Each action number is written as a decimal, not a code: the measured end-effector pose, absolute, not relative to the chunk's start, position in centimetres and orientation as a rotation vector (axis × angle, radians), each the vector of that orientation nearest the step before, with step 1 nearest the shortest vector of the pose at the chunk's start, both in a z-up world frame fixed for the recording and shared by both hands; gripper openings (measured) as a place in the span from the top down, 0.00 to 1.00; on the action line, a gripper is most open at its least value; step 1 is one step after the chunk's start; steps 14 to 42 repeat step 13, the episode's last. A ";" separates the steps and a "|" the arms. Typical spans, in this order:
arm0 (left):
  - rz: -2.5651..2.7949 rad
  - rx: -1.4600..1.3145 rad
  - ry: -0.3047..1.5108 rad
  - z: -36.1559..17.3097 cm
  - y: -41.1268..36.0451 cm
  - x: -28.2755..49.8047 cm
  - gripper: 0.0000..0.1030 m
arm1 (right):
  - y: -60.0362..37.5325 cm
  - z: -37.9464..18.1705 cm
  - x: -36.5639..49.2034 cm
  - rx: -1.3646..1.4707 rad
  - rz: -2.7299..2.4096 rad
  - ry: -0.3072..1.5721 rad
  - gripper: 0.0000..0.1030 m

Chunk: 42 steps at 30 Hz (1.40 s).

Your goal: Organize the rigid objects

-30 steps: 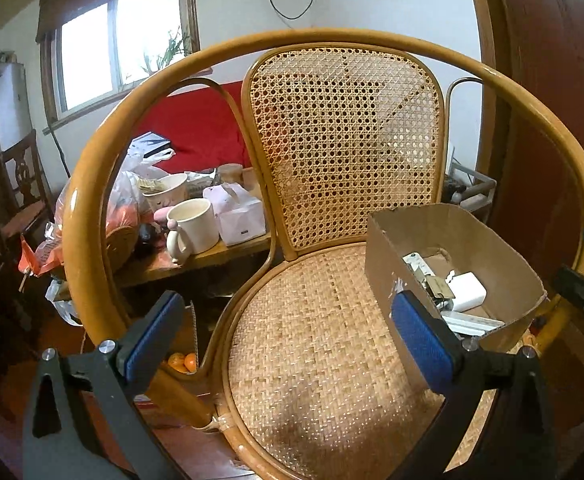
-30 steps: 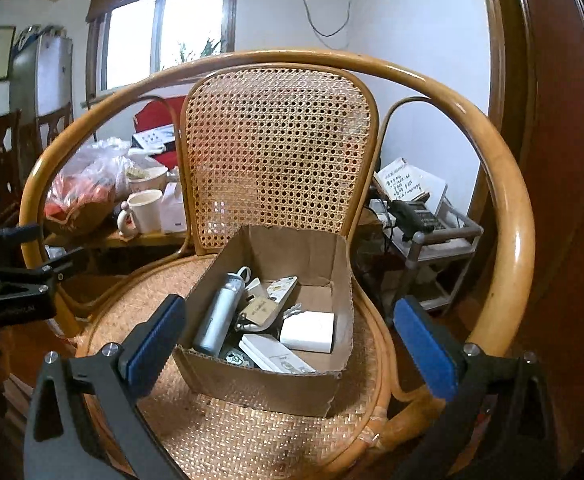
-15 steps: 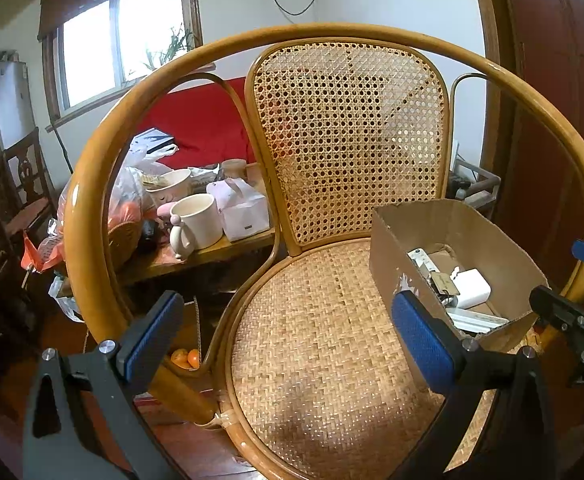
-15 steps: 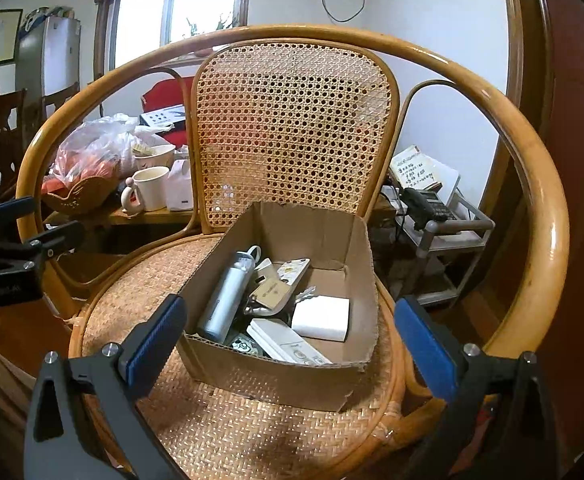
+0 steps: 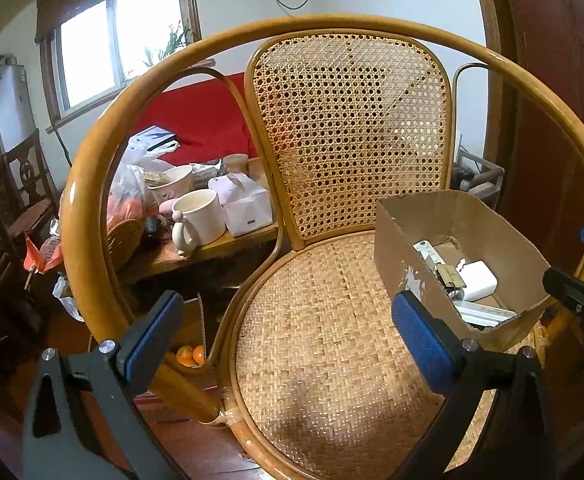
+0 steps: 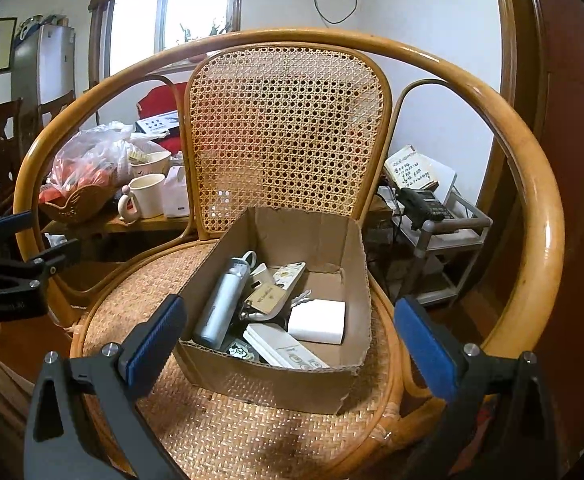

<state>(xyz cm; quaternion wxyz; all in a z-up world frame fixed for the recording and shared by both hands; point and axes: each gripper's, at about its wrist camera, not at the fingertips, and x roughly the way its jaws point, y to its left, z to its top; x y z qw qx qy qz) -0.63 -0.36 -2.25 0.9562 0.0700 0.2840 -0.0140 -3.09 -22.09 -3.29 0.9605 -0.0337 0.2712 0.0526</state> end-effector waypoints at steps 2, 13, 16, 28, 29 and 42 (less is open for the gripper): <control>-0.030 0.143 0.573 -2.3 -0.4 -0.7 0.00 | -22.1 -3.3 -3.1 -0.067 0.107 0.551 0.00; -0.025 0.137 0.565 -2.2 -0.4 -0.8 0.01 | -22.1 -3.2 -3.0 -0.066 0.105 0.552 0.00; -0.025 0.137 0.565 -2.2 -0.4 -0.8 0.01 | -22.1 -3.2 -3.0 -0.066 0.105 0.552 0.00; -0.025 0.137 0.565 -2.2 -0.4 -0.8 0.01 | -22.1 -3.2 -3.0 -0.066 0.105 0.552 0.00; -0.025 0.137 0.565 -2.2 -0.4 -0.8 0.01 | -22.1 -3.2 -3.0 -0.066 0.105 0.552 0.00; -0.025 0.137 0.565 -2.2 -0.4 -0.8 0.01 | -22.1 -3.2 -3.0 -0.066 0.105 0.552 0.00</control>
